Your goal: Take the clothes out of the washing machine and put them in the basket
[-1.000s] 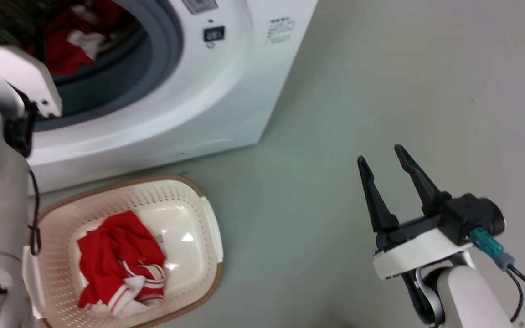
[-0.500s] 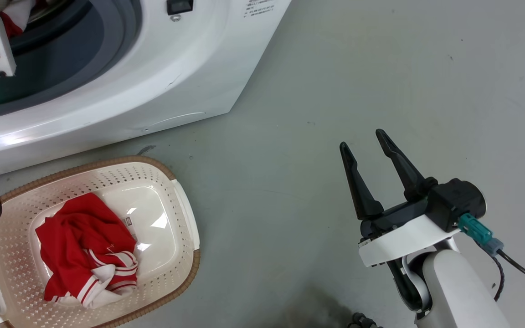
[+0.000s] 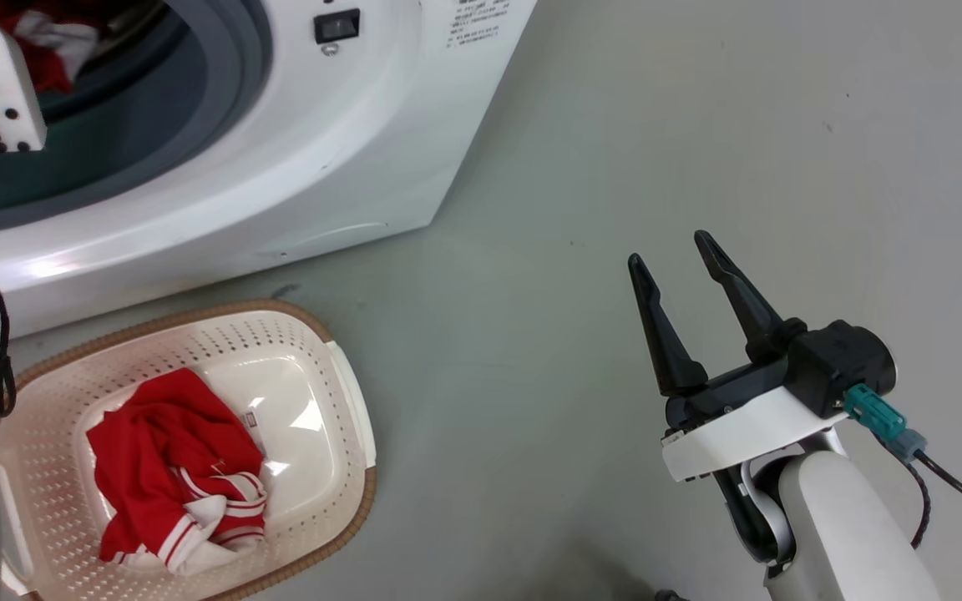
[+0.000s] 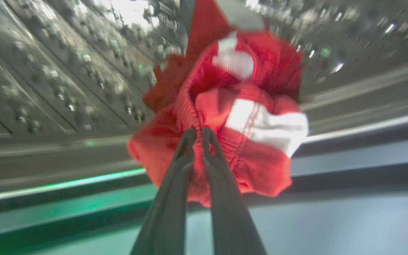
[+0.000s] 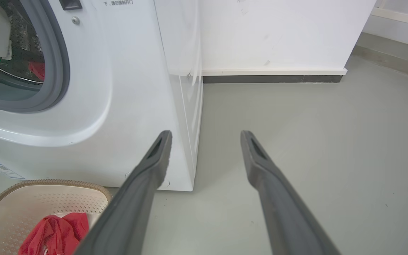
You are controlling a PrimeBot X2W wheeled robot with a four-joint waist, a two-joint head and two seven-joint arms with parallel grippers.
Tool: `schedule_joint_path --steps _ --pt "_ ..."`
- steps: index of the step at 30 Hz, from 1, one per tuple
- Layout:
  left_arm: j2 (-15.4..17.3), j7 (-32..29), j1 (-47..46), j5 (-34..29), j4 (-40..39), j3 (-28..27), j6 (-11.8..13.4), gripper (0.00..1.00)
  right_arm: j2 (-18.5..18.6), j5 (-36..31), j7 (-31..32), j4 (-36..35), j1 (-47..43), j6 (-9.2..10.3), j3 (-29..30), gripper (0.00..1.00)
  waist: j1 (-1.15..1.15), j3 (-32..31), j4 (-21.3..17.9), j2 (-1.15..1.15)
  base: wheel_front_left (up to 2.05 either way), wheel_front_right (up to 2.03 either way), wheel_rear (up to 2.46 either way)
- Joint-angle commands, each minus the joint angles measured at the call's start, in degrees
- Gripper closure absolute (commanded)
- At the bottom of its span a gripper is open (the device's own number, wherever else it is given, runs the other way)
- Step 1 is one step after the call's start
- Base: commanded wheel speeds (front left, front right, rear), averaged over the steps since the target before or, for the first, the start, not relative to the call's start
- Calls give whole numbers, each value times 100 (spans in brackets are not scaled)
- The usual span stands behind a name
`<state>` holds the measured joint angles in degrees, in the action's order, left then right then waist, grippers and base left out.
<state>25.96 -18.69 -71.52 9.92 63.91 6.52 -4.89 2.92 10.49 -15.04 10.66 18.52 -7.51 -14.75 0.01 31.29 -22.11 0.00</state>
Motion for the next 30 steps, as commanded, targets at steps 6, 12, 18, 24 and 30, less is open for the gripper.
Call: schedule_joint_path --steps 6,12,18,24,30 --pt "-251 1485 536 105 -258 -30 118 100 -7 -196 -19 80 -162 4 173 0 -1 -644 288 0 0 0 0" --pt "-505 2686 1087 46 -268 118 127 100 -6 -364 91 86 -449 4 340 0 -1 -1283 555 0 0 0 0" --pt "-783 3273 1490 135 -342 163 103 100 -6 -429 258 1 -755 4 445 0 -1 -1799 790 0 0 0 0" --pt "-973 3387 1939 280 -702 75 85 100 -5 -494 432 -109 -1022 4 509 0 -1 -2233 938 0 0 0 0" --pt "-1057 3400 2551 409 -1501 -26 -7 100 -6 -574 613 -264 -1320 4 566 0 -1 -2637 1076 0 0 0 0"
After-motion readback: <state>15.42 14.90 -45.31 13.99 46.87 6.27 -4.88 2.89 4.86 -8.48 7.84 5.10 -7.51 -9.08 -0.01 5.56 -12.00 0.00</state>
